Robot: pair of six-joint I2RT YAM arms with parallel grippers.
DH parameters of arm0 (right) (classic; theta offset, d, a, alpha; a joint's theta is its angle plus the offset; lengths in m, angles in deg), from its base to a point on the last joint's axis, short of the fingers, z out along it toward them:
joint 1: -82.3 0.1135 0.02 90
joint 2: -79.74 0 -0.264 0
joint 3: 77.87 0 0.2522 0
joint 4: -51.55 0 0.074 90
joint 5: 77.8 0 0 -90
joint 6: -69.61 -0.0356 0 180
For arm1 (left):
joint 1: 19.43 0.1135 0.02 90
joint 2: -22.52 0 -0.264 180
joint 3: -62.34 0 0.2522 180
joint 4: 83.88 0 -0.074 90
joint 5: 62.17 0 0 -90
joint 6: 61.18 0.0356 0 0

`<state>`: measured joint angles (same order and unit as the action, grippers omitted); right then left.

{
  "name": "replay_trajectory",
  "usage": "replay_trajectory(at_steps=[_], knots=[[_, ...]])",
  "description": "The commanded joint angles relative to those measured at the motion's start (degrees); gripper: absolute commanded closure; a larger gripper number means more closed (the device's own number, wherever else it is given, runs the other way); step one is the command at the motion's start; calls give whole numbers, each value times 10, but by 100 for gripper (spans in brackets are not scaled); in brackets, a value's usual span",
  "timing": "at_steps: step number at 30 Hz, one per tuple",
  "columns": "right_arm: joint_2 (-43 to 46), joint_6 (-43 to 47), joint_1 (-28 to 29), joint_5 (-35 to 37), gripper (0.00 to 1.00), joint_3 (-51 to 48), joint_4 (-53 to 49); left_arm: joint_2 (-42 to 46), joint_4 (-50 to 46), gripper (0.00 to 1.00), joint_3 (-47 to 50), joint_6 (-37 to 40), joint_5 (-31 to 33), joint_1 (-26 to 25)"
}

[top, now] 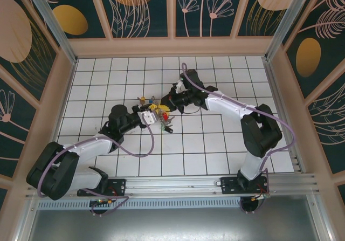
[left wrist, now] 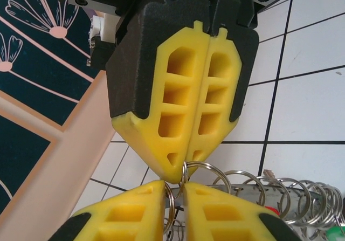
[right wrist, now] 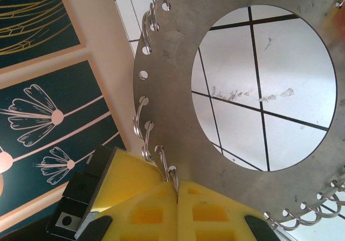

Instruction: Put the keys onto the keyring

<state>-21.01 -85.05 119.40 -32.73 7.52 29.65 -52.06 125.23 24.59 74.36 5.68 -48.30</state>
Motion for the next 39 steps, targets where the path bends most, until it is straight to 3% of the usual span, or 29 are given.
replay_trajectory(at_steps=[1,4,10,17,22,25,34,38,39], knots=[[25,-40,10,-31,100,-8,35,-11,27,82,-18,17,28,-2],[31,-73,10,-29,100,-17,48,-12,56,79,-9,31,60,-2],[34,-186,10,-48,100,-51,138,-20,50,75,-18,49,41,-2],[39,-216,10,-44,100,-48,140,-33,53,76,-22,52,38,-2],[40,-243,13,-54,100,-51,157,-41,55,82,-31,46,41,-2],[44,-257,17,-53,100,-49,162,-45,56,100,-37,40,43,-2],[70,-231,11,-20,100,-59,117,-34,25,100,-57,-9,16,-2],[86,-218,4,-6,66,-68,102,-31,51,100,-50,-29,0,-2],[88,-210,2,-6,63,-66,95,-31,54,100,-50,-30,-2,-2]])
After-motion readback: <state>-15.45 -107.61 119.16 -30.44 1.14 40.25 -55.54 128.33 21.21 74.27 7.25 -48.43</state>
